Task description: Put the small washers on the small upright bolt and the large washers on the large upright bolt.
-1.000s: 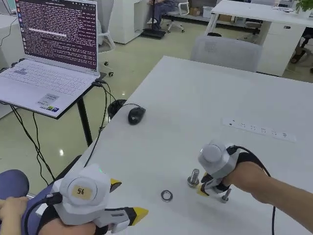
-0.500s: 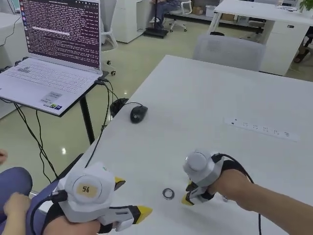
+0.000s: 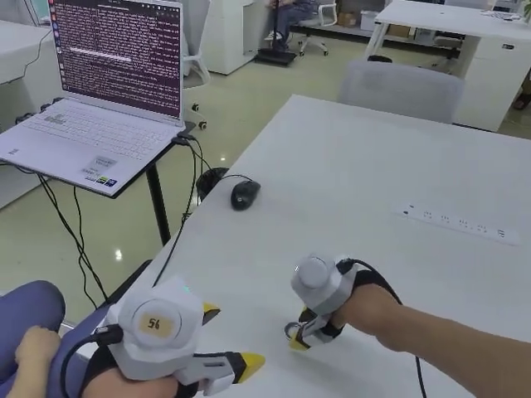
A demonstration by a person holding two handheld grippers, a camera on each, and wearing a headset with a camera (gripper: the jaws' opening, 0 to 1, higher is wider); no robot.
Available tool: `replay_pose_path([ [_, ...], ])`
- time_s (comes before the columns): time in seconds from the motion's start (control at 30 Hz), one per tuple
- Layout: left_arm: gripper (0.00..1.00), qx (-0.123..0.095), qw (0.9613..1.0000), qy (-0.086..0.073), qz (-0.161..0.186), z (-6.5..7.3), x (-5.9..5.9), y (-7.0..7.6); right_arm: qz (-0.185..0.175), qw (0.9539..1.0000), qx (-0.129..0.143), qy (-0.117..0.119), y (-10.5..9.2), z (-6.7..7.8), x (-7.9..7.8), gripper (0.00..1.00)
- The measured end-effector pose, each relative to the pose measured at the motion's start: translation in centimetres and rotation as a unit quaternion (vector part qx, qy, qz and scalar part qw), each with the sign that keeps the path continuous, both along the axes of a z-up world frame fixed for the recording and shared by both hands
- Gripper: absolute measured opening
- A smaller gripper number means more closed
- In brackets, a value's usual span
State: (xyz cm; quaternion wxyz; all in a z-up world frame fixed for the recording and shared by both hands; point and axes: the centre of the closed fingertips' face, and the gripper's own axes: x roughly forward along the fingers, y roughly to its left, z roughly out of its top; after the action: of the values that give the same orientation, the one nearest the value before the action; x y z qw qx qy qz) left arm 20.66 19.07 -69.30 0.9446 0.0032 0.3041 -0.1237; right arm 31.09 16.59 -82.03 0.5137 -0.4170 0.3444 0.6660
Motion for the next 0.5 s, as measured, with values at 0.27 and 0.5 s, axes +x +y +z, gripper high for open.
replay_pose_path([
  [0.27,0.58,0.001,1.0,0.0,0.003,0.1,-0.21,0.28,0.02,0.9994,-0.024,-0.013,-0.35,-0.75,0.12,0.31],
  [0.5,0.58,0.002,1.0,0.002,0.002,0.0,-0.22,0.35,0.037,0.9989,-0.018,-0.022,-0.29,-0.6,0.17,0.29],
])
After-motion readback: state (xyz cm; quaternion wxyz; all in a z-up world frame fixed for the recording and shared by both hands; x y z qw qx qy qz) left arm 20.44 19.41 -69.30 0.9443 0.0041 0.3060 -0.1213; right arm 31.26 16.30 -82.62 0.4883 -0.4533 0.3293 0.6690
